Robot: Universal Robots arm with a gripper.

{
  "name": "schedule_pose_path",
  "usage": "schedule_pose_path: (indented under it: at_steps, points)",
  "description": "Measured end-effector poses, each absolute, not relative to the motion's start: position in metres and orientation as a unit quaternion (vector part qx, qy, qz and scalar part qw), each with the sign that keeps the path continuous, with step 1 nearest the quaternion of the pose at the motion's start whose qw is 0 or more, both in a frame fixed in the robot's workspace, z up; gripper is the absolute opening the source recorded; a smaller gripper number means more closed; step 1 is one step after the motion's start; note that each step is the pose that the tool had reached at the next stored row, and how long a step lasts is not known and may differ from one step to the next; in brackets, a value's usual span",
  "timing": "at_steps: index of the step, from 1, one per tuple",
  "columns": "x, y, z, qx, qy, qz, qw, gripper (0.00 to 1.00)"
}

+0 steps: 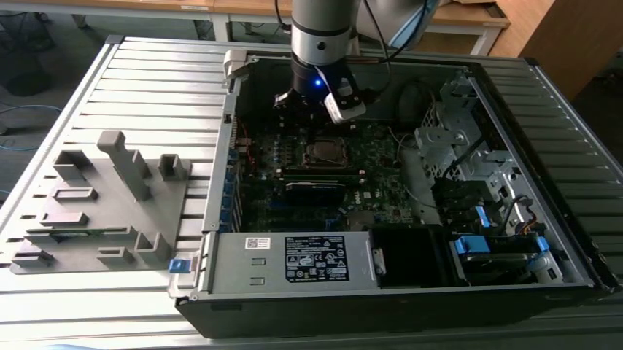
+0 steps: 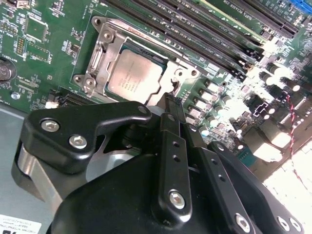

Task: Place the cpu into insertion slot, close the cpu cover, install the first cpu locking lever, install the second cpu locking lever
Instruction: 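Close the cpu cover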

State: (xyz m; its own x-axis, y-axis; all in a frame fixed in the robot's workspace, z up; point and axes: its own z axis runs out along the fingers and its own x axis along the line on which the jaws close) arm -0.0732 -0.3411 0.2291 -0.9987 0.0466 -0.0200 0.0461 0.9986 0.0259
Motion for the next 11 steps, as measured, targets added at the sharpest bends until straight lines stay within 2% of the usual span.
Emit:
schedule_pose_path:
  at_steps: [11]
  points:
    - [-0.093,-0.341,0.228,0.023,1.0,0.013,0.012,0.11]
